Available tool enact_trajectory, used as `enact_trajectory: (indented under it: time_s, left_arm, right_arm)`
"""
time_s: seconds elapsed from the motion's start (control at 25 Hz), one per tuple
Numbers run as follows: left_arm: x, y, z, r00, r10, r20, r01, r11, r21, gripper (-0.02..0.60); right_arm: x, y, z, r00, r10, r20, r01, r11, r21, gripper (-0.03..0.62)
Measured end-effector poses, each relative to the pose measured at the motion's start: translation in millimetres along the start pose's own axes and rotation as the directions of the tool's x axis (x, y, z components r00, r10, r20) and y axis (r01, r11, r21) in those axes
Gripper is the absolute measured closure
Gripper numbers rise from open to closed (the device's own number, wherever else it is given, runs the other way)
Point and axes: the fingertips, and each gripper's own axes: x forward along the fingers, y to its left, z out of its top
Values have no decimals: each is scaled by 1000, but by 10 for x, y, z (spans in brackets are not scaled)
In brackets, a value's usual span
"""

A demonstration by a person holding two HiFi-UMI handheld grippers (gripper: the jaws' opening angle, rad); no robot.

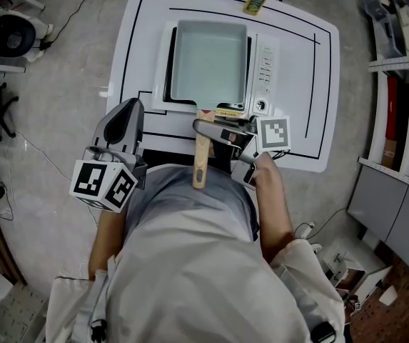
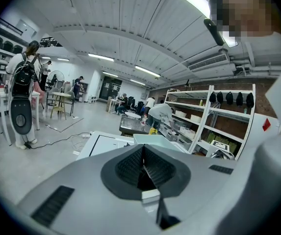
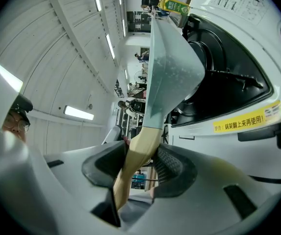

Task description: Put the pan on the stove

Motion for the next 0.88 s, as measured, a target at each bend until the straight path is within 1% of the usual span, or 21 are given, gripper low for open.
enact_trajectory:
  time_s: [0.4, 0.88]
  left_arm:
    - [38, -2, 7, 1000, 8, -21, -8, 1000, 2, 574]
    - [96, 1, 9, 1000, -1, -21, 1, 1000, 3, 574]
  right_arm:
    - [6, -78, 25, 1000, -1, 1, 1, 1000, 8, 413]
    - [19, -113, 44, 1000, 15, 3, -15, 1000, 22, 411]
